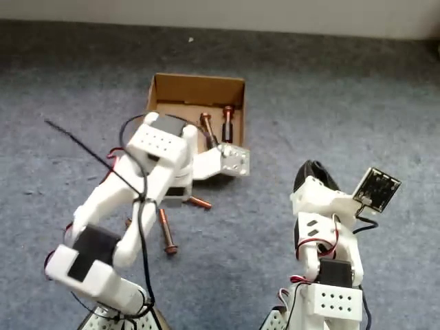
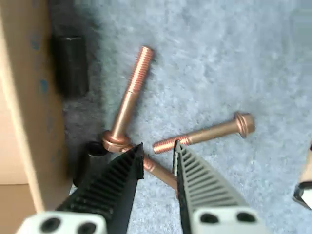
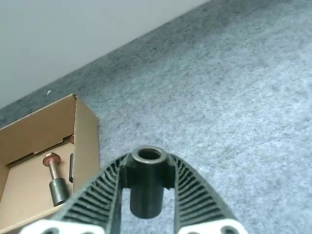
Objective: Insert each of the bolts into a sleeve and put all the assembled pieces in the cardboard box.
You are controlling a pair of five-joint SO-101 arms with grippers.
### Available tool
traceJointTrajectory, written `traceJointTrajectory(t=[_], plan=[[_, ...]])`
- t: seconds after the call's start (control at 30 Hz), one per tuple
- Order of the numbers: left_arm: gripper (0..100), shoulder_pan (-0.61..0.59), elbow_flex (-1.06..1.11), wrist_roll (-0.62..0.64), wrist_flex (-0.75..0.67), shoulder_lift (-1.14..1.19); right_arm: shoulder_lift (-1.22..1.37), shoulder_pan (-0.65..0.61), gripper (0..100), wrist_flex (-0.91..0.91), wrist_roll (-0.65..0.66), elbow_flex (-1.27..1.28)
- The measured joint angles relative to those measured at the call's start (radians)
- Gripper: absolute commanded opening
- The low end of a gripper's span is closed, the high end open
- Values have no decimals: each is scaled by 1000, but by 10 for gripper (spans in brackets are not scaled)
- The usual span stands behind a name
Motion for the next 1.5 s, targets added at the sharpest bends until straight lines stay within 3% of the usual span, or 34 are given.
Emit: traceJointTrajectory(t=[0.17,0.37,0.57,0.83,1.2,1.5], plan=[[179,-60,196,-130,-41,-149,0,0,9,0,0,0],[213,-80,446,-140,-235,-236,0,0,9,0,0,0],[210,-74,566,-140,-393,-258,0,0,9,0,0,0],[210,-18,572,-140,-422,-265,0,0,9,0,0,0],[204,163,582,-103,-427,-264,0,0,9,0,0,0],[39,186,621,-103,-423,-264,0,0,9,0,0,0]])
